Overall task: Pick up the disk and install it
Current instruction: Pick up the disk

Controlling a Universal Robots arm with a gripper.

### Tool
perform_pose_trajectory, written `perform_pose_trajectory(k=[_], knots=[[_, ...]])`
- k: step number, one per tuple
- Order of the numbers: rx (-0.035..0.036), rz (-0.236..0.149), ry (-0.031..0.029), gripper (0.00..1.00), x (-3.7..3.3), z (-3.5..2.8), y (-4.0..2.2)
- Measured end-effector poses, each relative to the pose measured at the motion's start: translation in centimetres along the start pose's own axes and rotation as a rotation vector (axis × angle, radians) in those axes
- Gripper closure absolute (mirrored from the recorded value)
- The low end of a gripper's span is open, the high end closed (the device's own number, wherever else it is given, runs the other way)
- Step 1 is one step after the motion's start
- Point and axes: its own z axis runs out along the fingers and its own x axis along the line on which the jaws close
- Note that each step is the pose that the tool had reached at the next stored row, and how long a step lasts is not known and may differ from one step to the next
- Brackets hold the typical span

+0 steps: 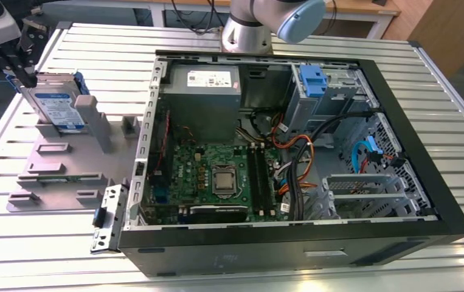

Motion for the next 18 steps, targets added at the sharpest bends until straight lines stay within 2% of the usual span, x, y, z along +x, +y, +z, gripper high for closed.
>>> perform_pose_trajectory(k=[1,18], knots=[[-0.0005,-0.018,0.0008,0.89,0.0,0.0,0.0],[-0.0009,-0.038,0.0016,0.89,0.0,0.0,0.0]])
